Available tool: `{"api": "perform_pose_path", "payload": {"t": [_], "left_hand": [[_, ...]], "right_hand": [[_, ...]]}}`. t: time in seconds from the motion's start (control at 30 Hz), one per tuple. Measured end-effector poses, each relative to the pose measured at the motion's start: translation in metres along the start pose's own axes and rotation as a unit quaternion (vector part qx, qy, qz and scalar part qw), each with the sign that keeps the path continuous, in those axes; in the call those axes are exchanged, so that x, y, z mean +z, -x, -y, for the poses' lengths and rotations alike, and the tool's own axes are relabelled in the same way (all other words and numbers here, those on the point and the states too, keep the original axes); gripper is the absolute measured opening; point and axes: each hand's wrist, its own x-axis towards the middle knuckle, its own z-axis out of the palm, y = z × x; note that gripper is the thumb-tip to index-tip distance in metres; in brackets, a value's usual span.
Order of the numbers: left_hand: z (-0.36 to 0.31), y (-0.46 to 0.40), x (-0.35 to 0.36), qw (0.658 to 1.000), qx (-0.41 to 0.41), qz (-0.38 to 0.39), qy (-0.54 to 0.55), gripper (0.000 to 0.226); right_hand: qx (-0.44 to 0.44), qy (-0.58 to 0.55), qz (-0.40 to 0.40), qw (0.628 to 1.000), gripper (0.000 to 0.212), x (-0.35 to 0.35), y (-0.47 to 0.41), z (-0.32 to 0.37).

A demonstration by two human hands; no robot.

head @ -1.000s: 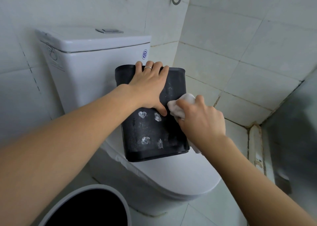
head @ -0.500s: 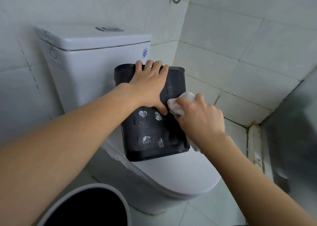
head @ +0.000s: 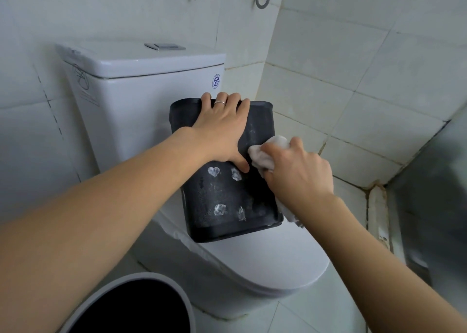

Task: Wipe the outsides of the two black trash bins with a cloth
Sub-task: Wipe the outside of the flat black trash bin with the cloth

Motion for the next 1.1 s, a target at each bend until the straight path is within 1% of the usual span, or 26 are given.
{"api": "perform_pose_path", "payload": {"t": [0.1,0.2,0.27,0.33,0.43,0.5,0.57,0.67,0.73,0.83,0.93,1.03,1.1], "left_hand": [[-0.001,0.0,0.0,1.0,0.008,-0.006,-0.005,0.139],[0.001,0.001,-0.001,1.0,0.012,-0.001,0.006,0.141],[0.003,0.0,-0.005,0.999,0.023,0.01,0.022,0.142],[0.009,-0.001,-0.015,0.996,0.025,0.035,0.072,0.138],[0.024,-0.008,-0.033,0.982,0.016,0.1,0.16,0.125],[0.035,-0.014,-0.037,0.976,0.014,0.141,0.167,0.116],[0.042,-0.017,-0.038,0.977,0.012,0.156,0.147,0.111],[0.044,-0.018,-0.037,0.981,0.023,0.15,0.12,0.113],[0.044,-0.017,-0.036,0.983,0.014,0.14,0.115,0.112],[0.046,-0.015,-0.035,0.983,-0.009,0.128,0.132,0.105],[0.05,-0.011,-0.037,0.979,-0.008,0.119,0.163,0.091],[0.056,-0.002,-0.037,0.971,-0.034,0.125,0.201,0.094],[0.055,0.001,-0.036,0.97,-0.036,0.122,0.206,0.097]], "right_hand": [[-0.004,0.011,0.006,1.0,0.028,0.004,0.013,-0.003],[-0.019,0.015,0.034,0.999,0.028,0.014,0.037,-0.003],[-0.015,0.013,0.029,0.999,0.028,0.019,0.043,-0.004],[-0.011,0.016,0.025,0.999,0.027,0.023,0.046,-0.006],[-0.008,0.017,0.015,1.0,0.029,0.022,0.049,-0.007],[-0.007,0.012,0.019,1.0,0.029,0.02,0.05,-0.007],[-0.01,0.012,0.027,0.999,0.03,0.019,0.051,-0.007],[-0.008,0.005,0.041,0.999,0.031,0.016,0.052,-0.008],[-0.004,0.003,0.05,0.999,0.031,0.015,0.053,-0.008],[-0.004,0.005,0.065,0.998,0.03,0.013,0.053,-0.008],[-0.002,-0.004,0.079,0.997,0.031,0.012,0.053,-0.01],[0.001,-0.014,0.075,0.997,0.031,0.01,0.052,-0.009],[0.006,-0.021,0.073,0.997,0.032,0.006,0.048,-0.007]]}}
